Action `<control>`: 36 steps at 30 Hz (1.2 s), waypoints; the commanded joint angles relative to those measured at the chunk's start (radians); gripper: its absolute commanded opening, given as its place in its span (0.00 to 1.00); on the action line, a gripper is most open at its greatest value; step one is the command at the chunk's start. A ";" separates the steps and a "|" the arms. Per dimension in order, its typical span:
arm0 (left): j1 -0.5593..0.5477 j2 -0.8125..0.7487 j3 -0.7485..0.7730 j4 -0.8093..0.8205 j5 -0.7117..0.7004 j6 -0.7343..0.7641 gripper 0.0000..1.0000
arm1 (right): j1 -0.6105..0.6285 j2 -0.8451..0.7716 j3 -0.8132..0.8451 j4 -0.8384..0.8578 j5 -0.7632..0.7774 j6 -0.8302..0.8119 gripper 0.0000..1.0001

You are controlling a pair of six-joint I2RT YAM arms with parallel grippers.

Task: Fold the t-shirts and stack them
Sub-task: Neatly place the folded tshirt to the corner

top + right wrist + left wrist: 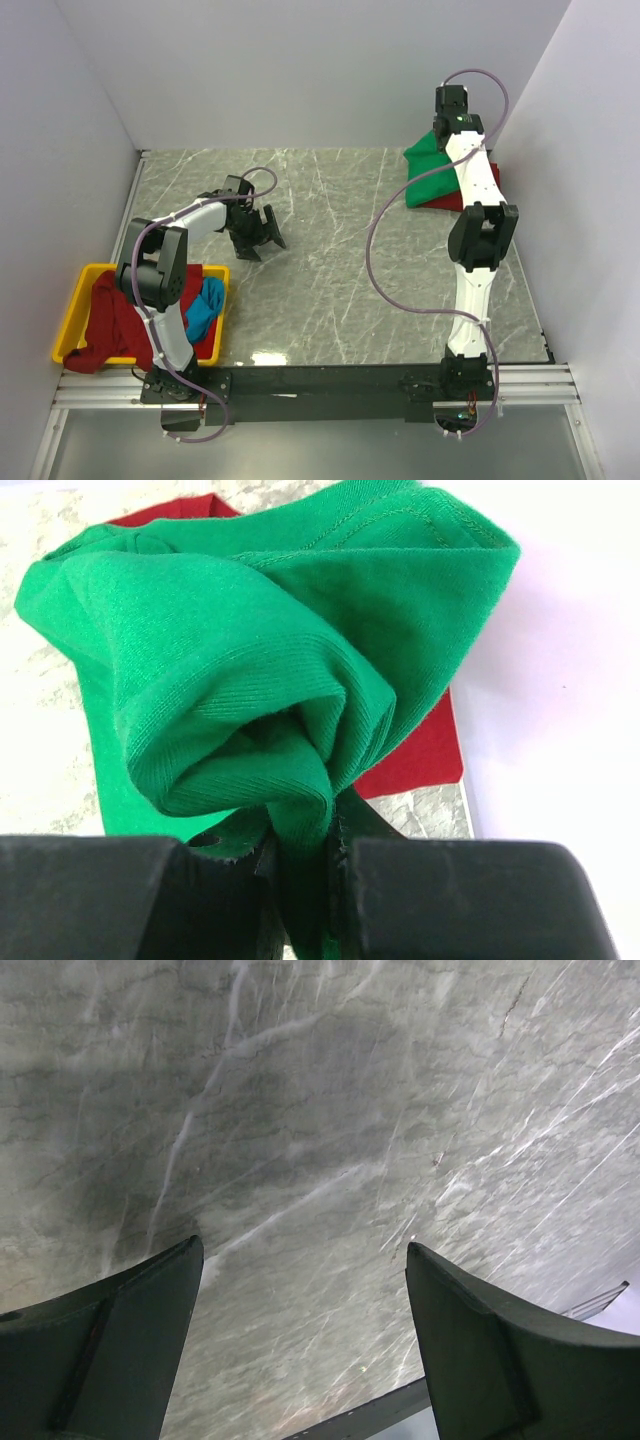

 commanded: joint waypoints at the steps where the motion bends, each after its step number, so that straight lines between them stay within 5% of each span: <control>1: 0.003 -0.030 0.014 -0.002 -0.006 0.019 0.88 | -0.023 -0.079 0.054 0.068 0.026 0.009 0.00; 31: 0.003 -0.011 0.025 -0.055 -0.011 0.027 0.88 | -0.121 0.093 0.031 0.174 -0.023 0.085 0.00; 32: 0.001 -0.011 0.025 -0.058 -0.012 0.029 0.88 | -0.123 0.097 0.031 0.177 0.000 0.113 0.04; 34: 0.001 -0.019 0.026 -0.058 -0.011 0.033 0.88 | -0.130 0.107 0.031 0.175 0.076 0.160 0.52; 36: 0.001 -0.033 0.025 -0.051 -0.011 0.035 0.89 | -0.135 0.101 0.012 0.178 0.119 0.196 0.88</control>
